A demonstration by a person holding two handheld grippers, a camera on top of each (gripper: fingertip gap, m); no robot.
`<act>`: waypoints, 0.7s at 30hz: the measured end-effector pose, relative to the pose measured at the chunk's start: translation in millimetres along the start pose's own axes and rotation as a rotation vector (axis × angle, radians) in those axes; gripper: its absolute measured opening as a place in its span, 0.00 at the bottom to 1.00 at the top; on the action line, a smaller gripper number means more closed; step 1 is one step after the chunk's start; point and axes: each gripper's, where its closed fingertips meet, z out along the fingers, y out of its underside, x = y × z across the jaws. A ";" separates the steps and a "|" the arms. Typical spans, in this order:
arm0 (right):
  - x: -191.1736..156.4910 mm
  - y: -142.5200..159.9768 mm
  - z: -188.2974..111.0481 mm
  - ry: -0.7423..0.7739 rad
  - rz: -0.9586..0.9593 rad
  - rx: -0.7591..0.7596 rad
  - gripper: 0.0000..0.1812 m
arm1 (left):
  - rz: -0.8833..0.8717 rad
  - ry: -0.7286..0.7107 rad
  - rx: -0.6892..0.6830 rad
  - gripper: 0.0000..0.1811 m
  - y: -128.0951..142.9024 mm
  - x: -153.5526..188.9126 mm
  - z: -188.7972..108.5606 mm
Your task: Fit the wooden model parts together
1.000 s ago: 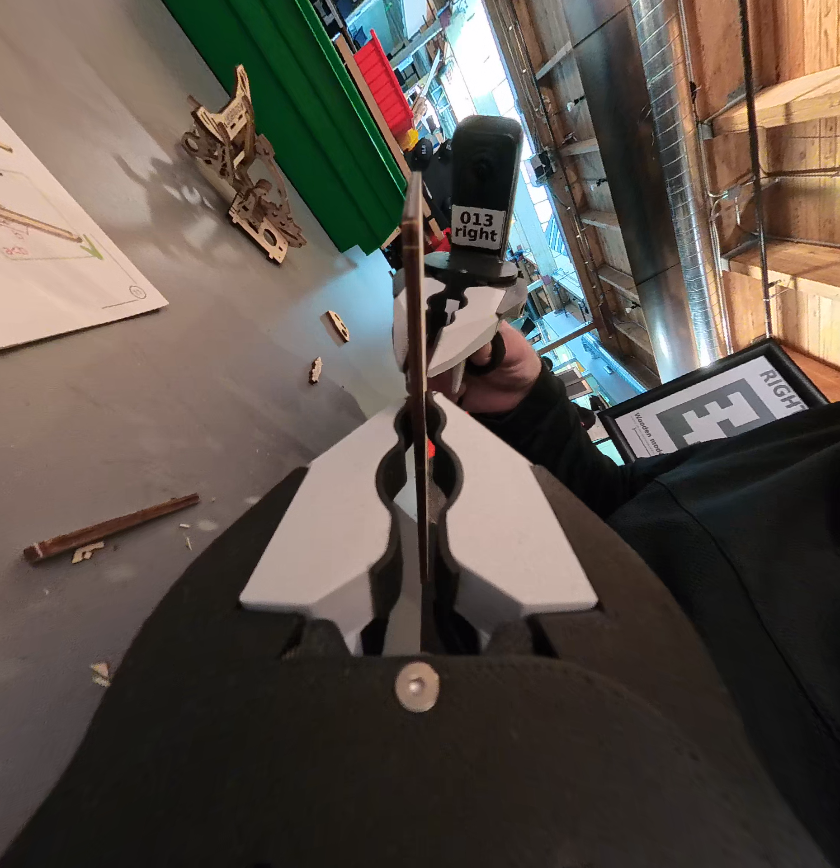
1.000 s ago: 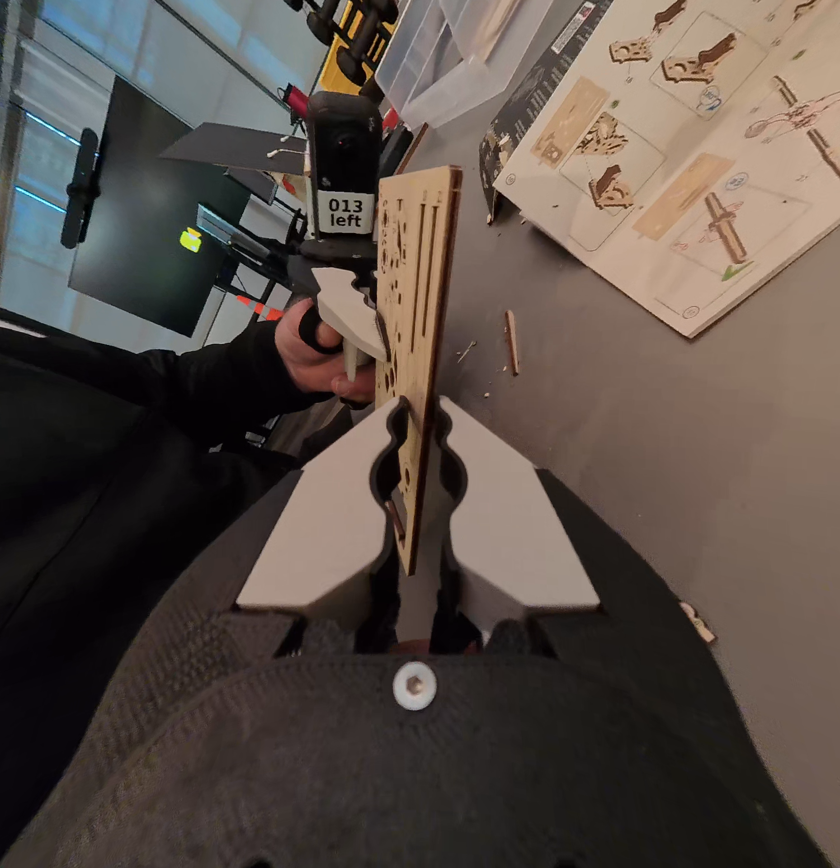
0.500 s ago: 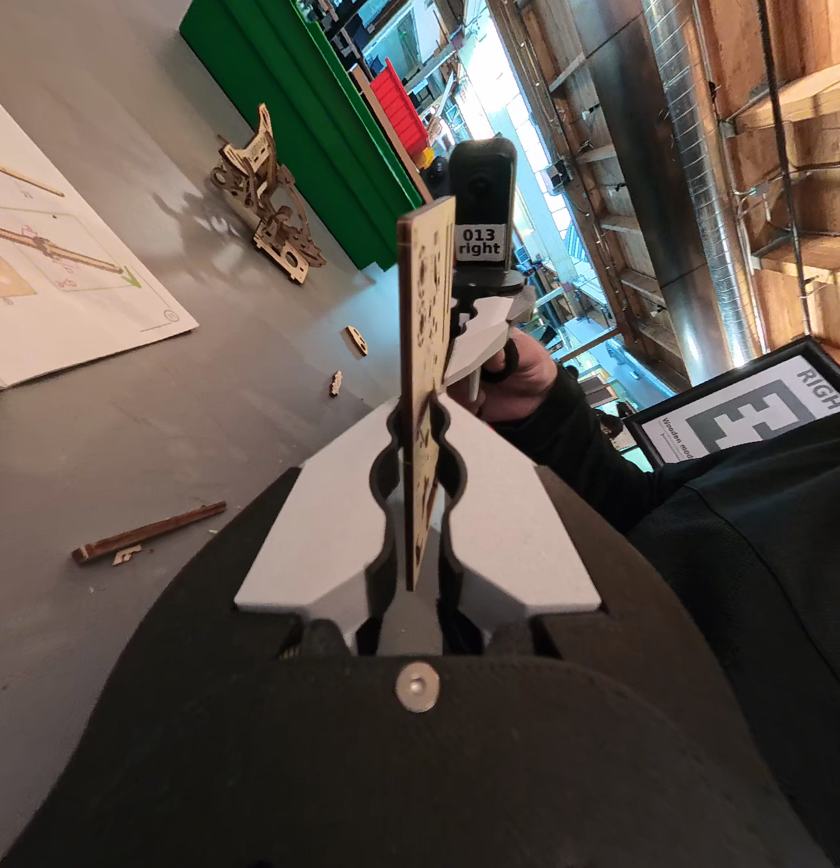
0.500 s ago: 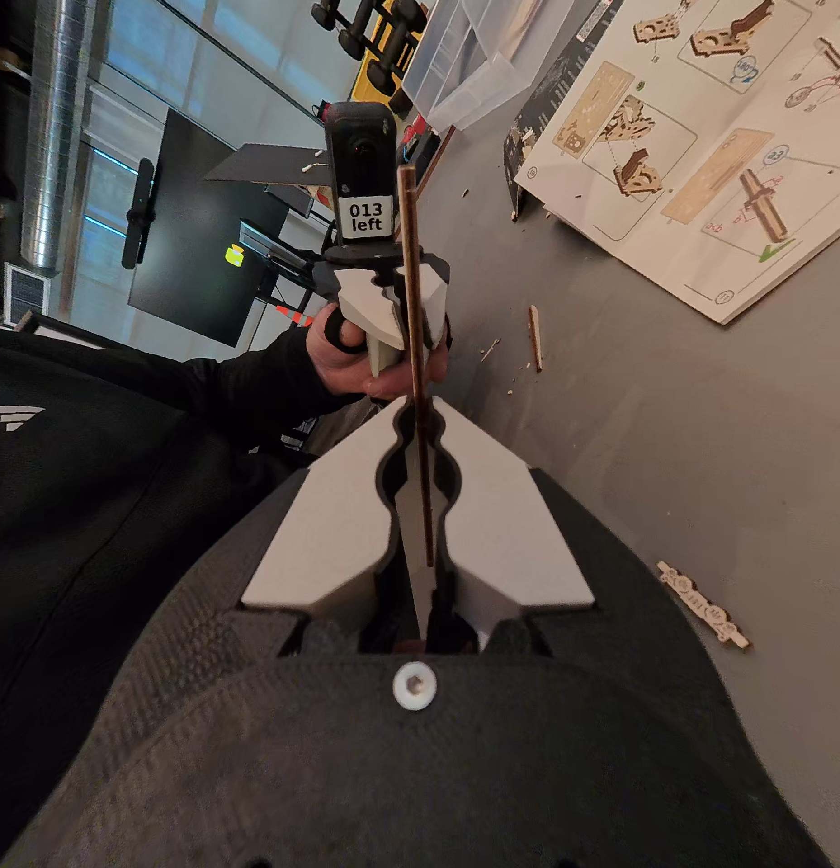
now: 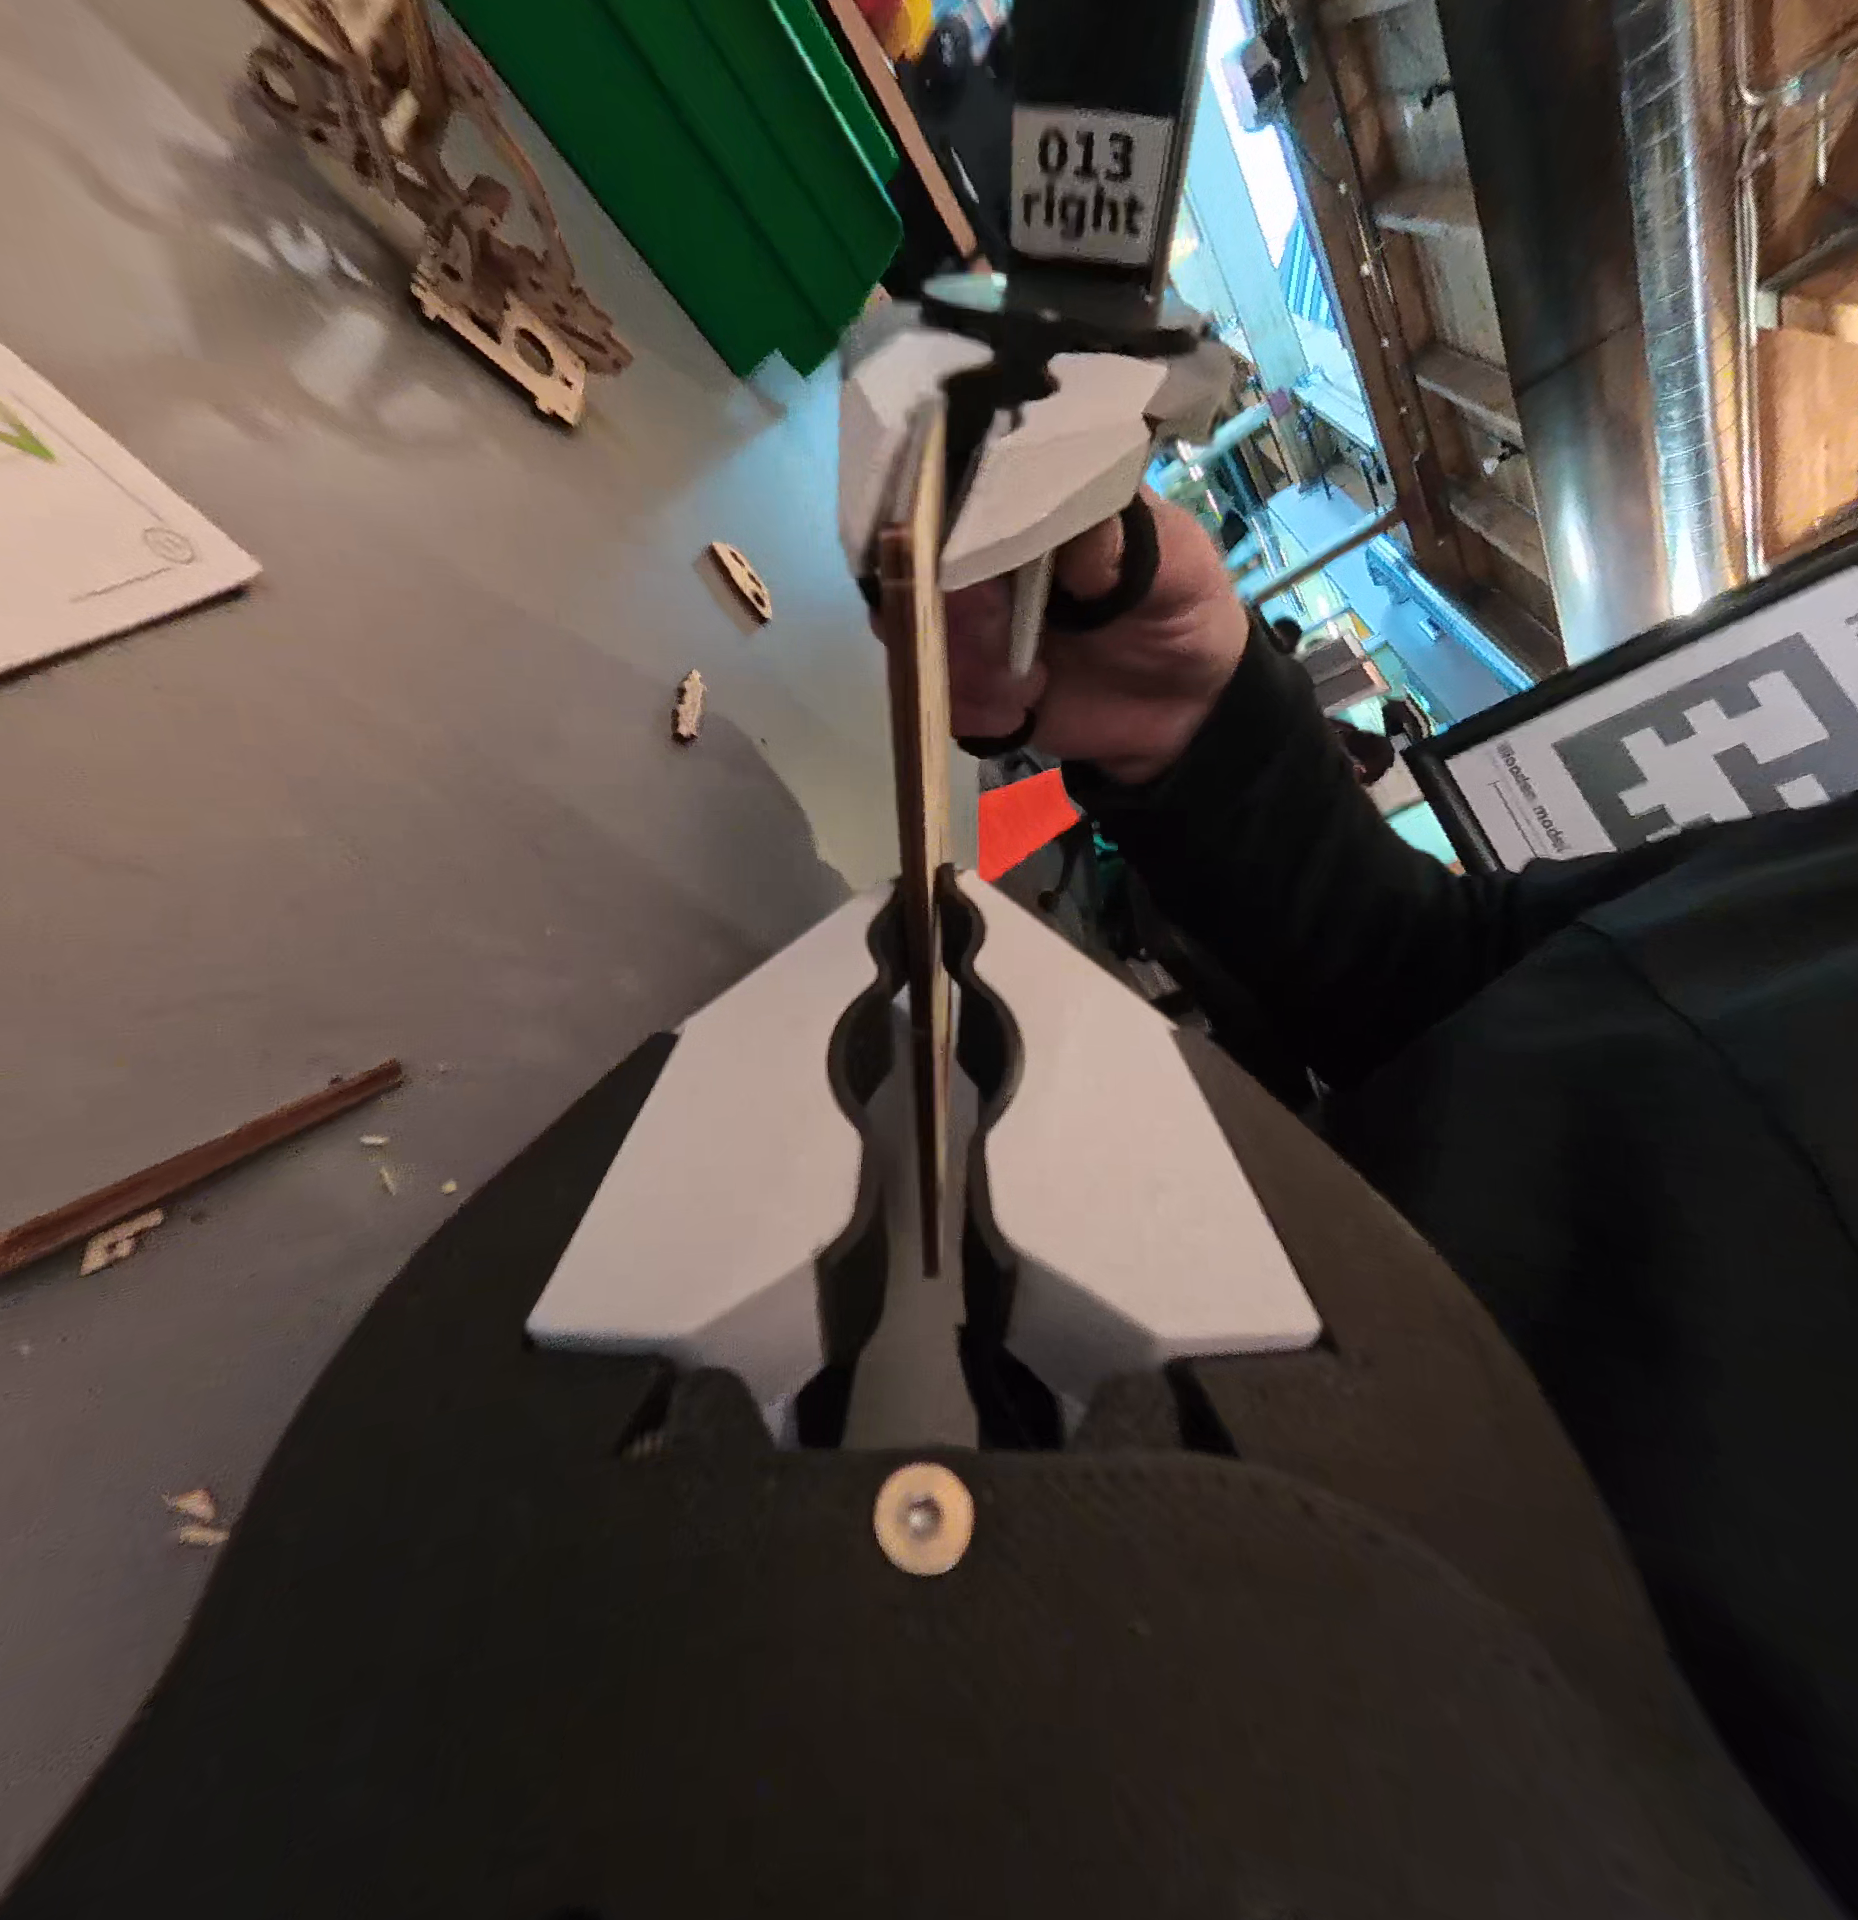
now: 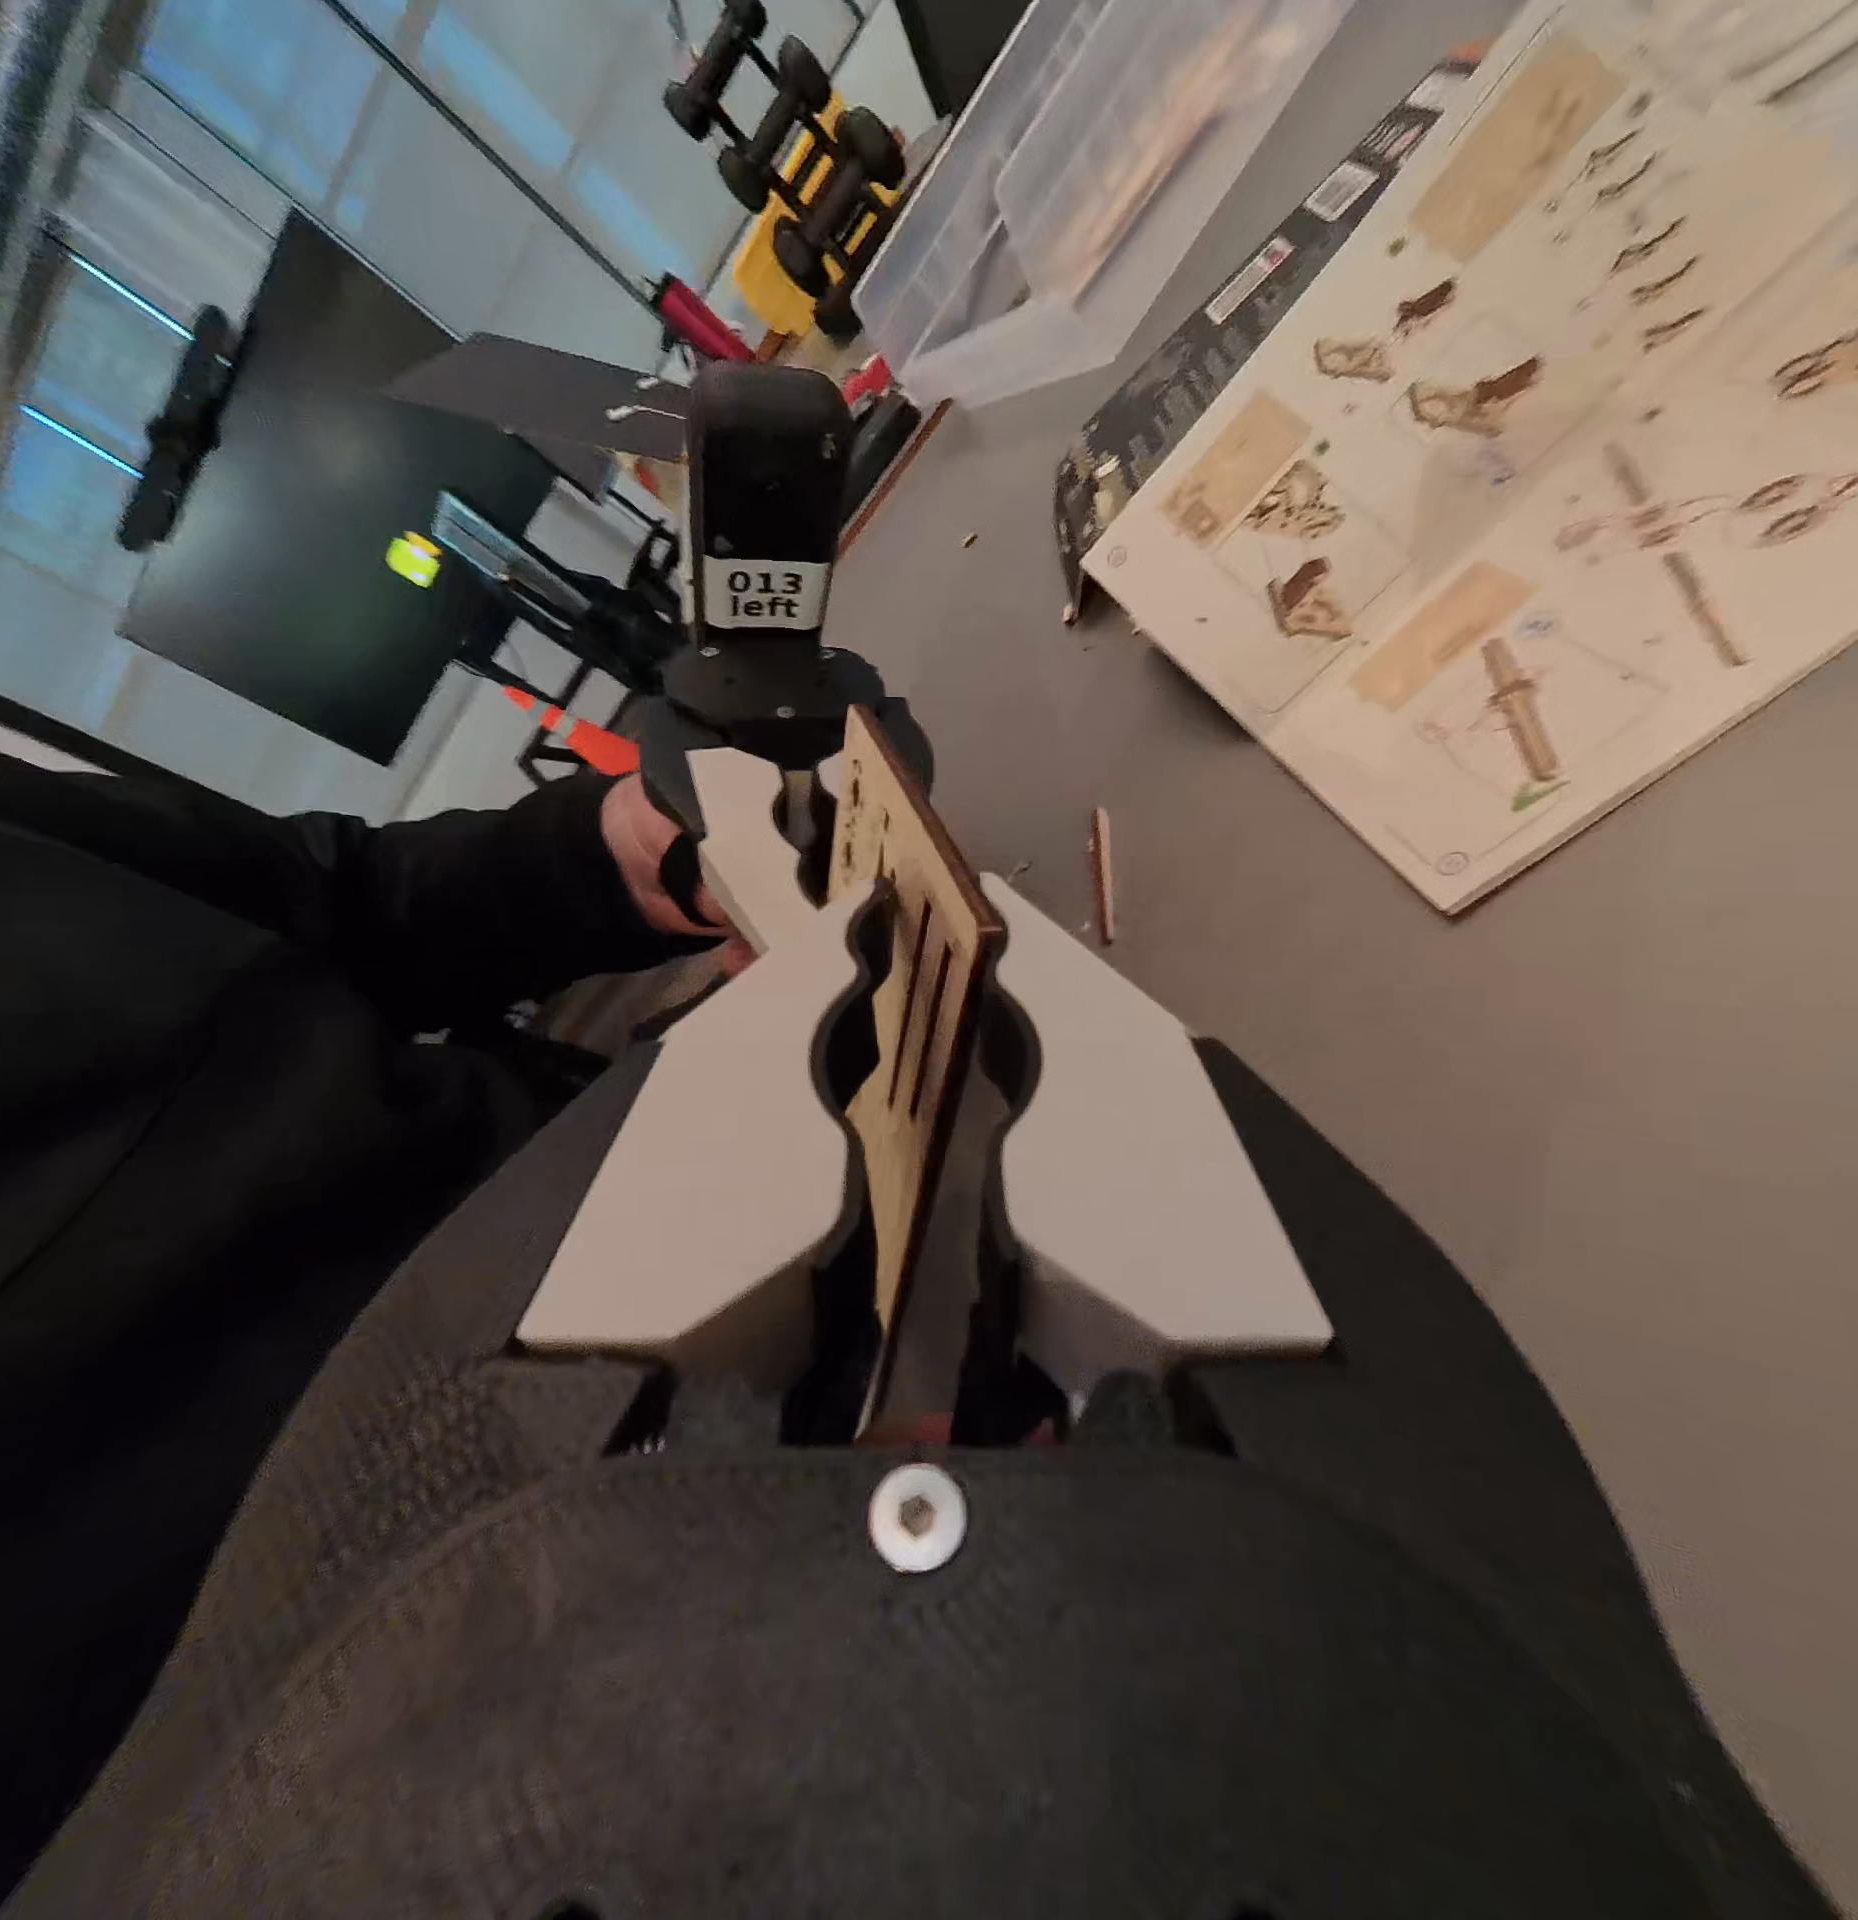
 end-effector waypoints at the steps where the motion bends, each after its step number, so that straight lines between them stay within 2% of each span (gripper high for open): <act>1: -1.3 1.6 0.0 -0.023 0.027 0.001 0.04 | -0.009 -0.010 0.028 0.02 -3.7 -2.9 -2.2; 6: -2.2 1.9 -6.3 -0.099 0.125 0.050 0.01 | 0.032 -0.031 0.055 0.03 -10.2 -6.6 -7.0; 17: -2.0 7.7 -7.7 -0.120 0.146 0.031 0.00 | 0.061 -0.027 0.143 0.07 -24.9 -5.8 -11.0; 21: -4.8 10.4 -4.7 -0.130 0.139 0.012 0.01 | 0.093 -0.057 0.139 0.03 -25.3 -6.7 -11.6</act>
